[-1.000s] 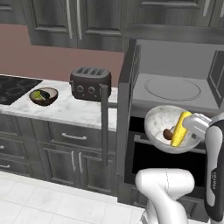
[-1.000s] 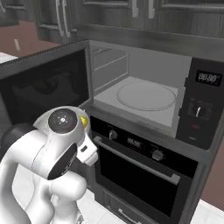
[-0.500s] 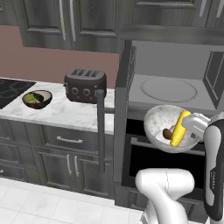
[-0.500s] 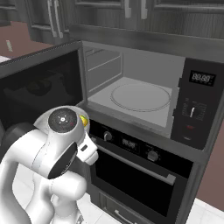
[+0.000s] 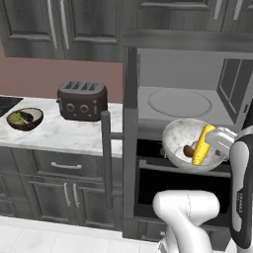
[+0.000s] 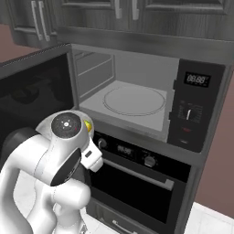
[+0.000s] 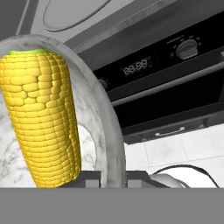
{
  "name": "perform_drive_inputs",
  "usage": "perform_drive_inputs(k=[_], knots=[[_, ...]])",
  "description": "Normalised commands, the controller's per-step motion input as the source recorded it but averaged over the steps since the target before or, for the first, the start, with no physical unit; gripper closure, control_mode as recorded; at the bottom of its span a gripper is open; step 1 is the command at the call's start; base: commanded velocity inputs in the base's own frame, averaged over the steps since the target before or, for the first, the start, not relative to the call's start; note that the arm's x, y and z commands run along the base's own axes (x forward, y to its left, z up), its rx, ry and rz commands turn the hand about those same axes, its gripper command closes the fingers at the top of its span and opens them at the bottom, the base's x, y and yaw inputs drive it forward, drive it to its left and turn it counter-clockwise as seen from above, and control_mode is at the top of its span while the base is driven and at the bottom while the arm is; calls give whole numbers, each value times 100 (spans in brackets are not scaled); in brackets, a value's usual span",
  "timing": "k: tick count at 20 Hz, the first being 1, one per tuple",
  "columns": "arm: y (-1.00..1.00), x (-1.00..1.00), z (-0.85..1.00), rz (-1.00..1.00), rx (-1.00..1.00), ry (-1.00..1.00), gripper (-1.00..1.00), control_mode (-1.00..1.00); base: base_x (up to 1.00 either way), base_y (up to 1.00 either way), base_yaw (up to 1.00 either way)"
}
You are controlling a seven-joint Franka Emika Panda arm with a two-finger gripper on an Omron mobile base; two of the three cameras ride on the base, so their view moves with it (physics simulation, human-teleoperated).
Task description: Place the bowl containing the mushroom and corn in the microwave. Close the microwave door and press the start button to microwave the meal.
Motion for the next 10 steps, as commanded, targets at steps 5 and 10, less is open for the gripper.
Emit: perform_drive_inputs(k=[5, 10], knots=[[0, 0, 0, 0, 0, 0, 100, 100, -1, 2, -24], [0, 0, 0, 0, 0, 0, 100, -100, 0, 5, -3]])
